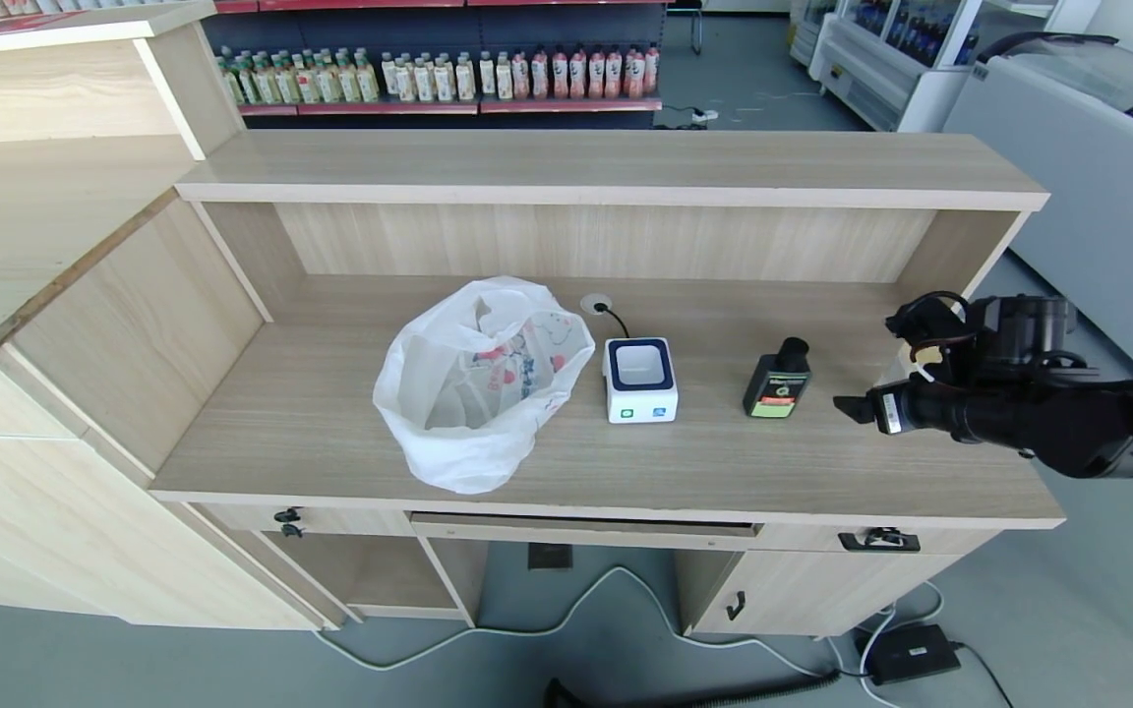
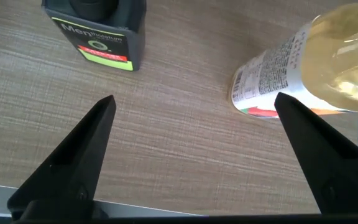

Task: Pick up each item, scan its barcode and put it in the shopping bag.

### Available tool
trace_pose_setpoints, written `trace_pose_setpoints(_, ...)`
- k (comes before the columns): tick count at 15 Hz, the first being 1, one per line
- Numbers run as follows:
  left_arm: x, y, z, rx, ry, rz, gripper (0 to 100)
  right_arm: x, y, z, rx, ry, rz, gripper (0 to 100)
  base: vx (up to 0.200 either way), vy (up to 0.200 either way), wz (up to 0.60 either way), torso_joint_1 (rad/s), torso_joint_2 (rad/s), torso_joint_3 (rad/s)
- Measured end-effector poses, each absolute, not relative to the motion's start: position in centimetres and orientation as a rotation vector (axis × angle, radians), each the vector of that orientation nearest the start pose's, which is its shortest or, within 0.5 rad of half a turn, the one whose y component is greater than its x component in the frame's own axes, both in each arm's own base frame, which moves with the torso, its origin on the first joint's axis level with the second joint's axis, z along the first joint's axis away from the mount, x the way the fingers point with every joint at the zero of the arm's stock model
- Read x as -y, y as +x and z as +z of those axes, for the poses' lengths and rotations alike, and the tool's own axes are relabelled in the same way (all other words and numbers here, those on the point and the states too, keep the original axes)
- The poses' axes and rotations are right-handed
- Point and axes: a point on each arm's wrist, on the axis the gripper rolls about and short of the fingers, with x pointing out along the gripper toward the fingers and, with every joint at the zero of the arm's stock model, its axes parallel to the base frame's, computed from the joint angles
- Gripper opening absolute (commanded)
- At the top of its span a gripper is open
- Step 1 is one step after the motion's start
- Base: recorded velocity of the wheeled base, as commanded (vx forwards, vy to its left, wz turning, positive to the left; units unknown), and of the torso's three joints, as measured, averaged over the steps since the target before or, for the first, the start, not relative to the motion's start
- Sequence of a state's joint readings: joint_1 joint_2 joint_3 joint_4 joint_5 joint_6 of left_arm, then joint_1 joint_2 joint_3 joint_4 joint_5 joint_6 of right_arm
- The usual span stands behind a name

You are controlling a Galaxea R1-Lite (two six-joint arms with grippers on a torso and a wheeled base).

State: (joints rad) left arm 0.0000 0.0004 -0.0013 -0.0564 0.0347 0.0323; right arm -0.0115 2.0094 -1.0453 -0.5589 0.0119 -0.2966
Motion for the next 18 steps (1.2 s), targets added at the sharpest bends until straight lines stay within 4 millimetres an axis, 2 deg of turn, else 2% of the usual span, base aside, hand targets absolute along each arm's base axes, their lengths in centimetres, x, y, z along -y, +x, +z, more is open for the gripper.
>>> trace_pose_setpoints(5,-0.1,-2.3,8.2,0.057,0.031,0.036,100,-1.0,40.0,11.5,-0.397,-0.300,0.087,100,0.000,0.000,0.00,0.000,0.00,0.000)
trace_pose_setpoints(10,-0.1,-2.3,8.2,0.056,0.031,0.035,100,-2.3,42.2,11.3,-0.329,-0.306,0.108,100,0.000,0.000,0.00,0.000,0.00,0.000)
trace_pose_setpoints(18,-0.1,-2.3,8.2,0.057,0.031,0.036,100,-3.1,45.4,9.9,-0.297,-0.302,0.124,100,0.000,0.000,0.00,0.000,0.00,0.000)
